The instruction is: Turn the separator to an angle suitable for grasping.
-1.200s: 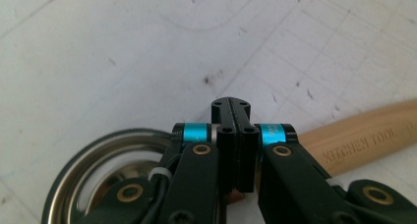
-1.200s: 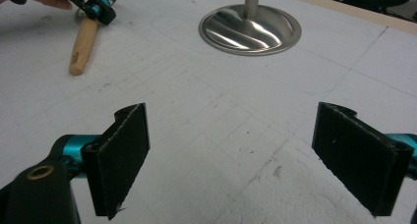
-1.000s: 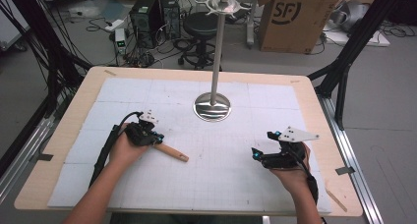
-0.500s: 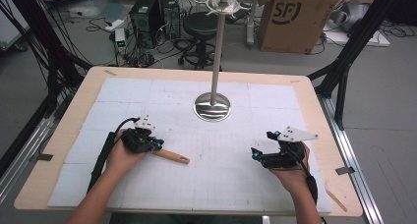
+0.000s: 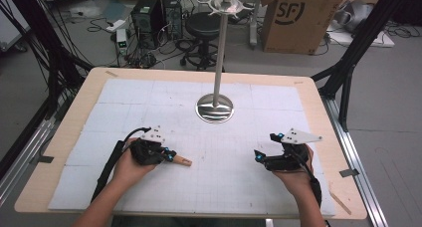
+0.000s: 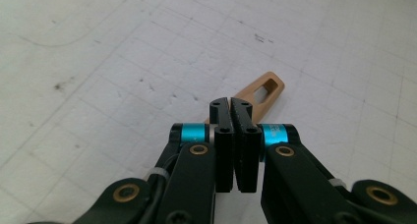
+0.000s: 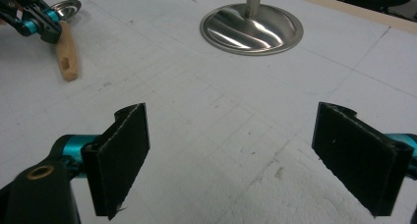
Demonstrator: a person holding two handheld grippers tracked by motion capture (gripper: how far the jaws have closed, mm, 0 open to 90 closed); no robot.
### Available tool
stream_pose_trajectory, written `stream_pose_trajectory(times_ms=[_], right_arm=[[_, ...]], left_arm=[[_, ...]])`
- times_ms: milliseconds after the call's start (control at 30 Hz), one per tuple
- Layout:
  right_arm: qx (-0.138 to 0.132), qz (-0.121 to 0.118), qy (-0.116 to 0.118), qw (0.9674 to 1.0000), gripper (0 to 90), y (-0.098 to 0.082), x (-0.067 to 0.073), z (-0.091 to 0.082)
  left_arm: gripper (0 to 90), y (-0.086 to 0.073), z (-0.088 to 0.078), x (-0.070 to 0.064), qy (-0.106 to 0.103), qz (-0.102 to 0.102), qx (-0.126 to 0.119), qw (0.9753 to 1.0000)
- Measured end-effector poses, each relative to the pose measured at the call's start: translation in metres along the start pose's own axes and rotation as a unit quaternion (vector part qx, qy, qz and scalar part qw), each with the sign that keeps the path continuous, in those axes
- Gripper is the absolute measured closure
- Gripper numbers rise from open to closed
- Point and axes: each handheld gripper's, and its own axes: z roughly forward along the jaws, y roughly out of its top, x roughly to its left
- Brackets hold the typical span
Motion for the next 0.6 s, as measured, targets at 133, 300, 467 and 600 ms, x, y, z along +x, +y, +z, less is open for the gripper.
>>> stream_pose_trajectory(times_ms=[133, 300, 467, 600], right_arm=[[0.000, 0.002, 0.001, 1.0000, 13.1, 0.000, 0.001, 0.000], [-0.001, 0.001, 0.002, 1.0000, 13.0, 0.000, 0.000, -0.001], [-0.003, 0.000, 0.002, 1.0000, 13.0, 0.000, 0.000, -0.002], [-0.006, 0.002, 0.000, 1.0000, 13.1, 0.000, 0.000, -0.002]], left_arm=[[88.5, 0.000, 0.005, -0.005, -0.010, 0.002, 0.006, 0.9999], [89.0, 0.000, 0.010, -0.014, -0.026, 0.013, 0.023, 0.9993], [89.5, -0.001, 0.016, -0.018, -0.031, 0.017, 0.034, 0.9988], [89.7, 0.001, 0.020, -0.017, -0.028, 0.015, 0.034, 0.9989]])
